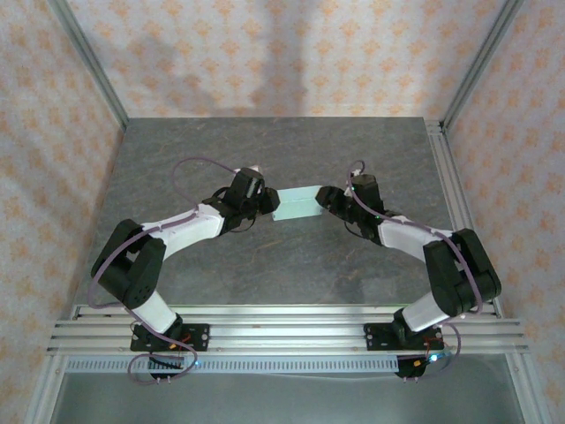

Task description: Fold the paper box

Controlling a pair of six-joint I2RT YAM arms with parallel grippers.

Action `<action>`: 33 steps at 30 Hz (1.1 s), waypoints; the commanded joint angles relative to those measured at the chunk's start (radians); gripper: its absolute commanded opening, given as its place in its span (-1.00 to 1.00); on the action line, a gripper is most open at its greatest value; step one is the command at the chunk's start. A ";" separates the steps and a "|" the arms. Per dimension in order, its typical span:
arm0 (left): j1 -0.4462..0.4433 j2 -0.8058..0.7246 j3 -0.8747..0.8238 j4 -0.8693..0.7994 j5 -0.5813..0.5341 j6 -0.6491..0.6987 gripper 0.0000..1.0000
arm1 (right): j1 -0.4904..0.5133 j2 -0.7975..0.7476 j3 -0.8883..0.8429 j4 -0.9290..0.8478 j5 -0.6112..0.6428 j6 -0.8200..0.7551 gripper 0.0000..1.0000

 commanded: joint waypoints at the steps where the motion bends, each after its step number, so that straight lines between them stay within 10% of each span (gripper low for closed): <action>1: -0.002 0.055 -0.022 -0.154 0.009 0.021 -0.35 | 0.004 0.036 0.047 -0.032 -0.004 -0.039 0.06; 10: -0.002 0.072 -0.013 -0.147 0.017 0.020 -0.54 | 0.005 0.069 0.031 -0.027 0.000 -0.018 -0.78; 16: -0.003 0.061 -0.006 -0.145 0.016 0.020 -0.75 | 0.005 0.046 0.035 -0.040 0.006 -0.025 -0.95; 22: -0.003 0.020 0.039 -0.164 -0.024 0.047 -0.18 | 0.005 0.001 0.040 -0.047 0.039 -0.035 -0.15; 33: -0.003 -0.014 0.160 -0.172 0.012 0.431 1.00 | -0.016 -0.115 0.001 -0.123 0.174 -0.079 0.45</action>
